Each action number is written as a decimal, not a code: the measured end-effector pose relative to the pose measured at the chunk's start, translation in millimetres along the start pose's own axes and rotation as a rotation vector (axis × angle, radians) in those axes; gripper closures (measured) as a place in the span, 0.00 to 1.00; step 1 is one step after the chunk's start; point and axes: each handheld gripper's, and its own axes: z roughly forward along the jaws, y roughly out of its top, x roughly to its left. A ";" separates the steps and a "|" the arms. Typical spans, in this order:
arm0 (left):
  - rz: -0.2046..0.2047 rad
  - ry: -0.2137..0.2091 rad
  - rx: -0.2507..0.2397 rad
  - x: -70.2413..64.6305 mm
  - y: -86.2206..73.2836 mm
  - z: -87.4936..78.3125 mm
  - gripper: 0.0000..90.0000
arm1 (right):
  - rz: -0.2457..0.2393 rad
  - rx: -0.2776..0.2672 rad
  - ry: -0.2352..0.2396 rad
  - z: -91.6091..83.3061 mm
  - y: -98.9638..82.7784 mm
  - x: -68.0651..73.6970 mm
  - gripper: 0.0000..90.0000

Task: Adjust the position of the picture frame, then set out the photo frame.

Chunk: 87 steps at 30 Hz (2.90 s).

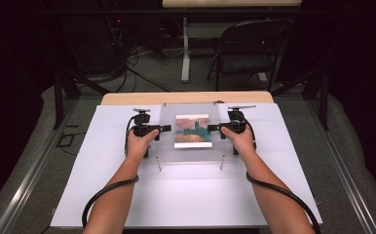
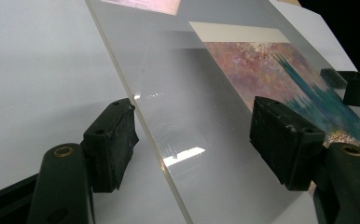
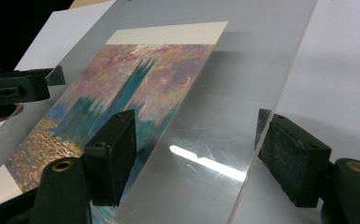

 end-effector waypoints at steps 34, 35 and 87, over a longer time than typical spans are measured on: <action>0.012 0.008 0.005 -3.6 3.1 -3.3 0.36 | -0.018 -0.006 0.002 -3.5 1.5 1.5 0.33; 0.011 0.008 0.004 -4.1 3.3 -3.7 0.37 | -0.018 -0.004 0.001 -4.0 1.7 2.0 0.33; 0.104 0.006 -0.060 -29.6 13.3 -55.6 0.57 | -0.223 -0.036 -0.004 -49.6 12.1 34.5 0.43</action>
